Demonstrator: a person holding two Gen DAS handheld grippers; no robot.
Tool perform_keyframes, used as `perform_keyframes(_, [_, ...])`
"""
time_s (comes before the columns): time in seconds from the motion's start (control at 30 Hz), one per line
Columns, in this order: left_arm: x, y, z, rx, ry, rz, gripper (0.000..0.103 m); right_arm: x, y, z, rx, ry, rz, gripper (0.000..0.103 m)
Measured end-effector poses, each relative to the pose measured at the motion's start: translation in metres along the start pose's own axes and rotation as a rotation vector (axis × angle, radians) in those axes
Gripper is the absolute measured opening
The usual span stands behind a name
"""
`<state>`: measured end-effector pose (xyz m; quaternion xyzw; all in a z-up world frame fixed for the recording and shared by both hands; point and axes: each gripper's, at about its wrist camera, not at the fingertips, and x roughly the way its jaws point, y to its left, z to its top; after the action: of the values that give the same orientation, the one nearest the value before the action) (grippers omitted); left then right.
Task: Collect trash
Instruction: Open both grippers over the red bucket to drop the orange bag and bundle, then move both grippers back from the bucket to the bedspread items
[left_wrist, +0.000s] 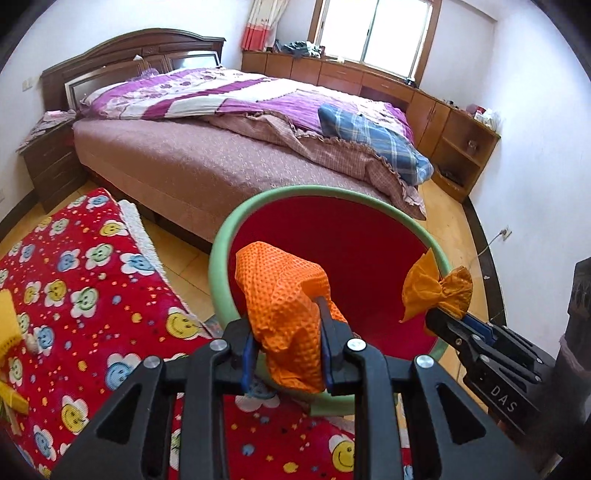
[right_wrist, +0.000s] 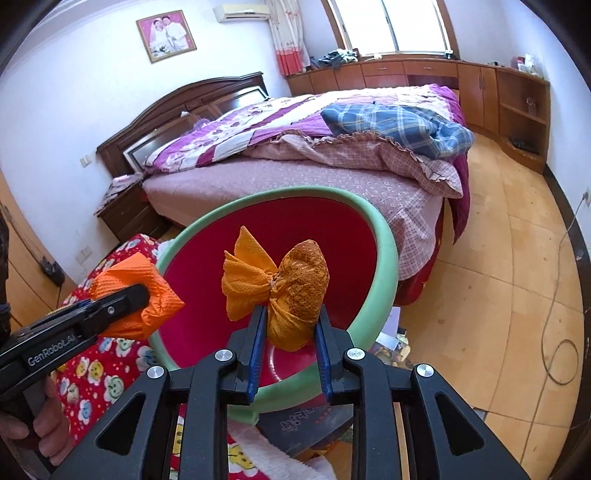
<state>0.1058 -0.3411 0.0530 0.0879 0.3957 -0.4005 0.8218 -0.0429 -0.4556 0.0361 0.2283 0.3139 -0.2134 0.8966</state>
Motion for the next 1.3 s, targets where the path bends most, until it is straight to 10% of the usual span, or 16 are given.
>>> perform_keyframes(0.23, [-0.001,-0.003,0.006,0.011,-0.019,0.022,0.048,0.000,-0.003,0.001,0.012,-0.004,0.027,0.030])
perform_keyframes(0.97, [-0.103,0.039,-0.037,-0.121,-0.081,0.089,0.049,-0.044,0.039,-0.019,0.000,-0.031,0.168,0.065])
perform_keyframes(1.3, [-0.147,0.086,-0.071,-0.200,-0.095,0.191,0.062,-0.051,0.073,-0.038,-0.052,0.001,0.203,0.066])
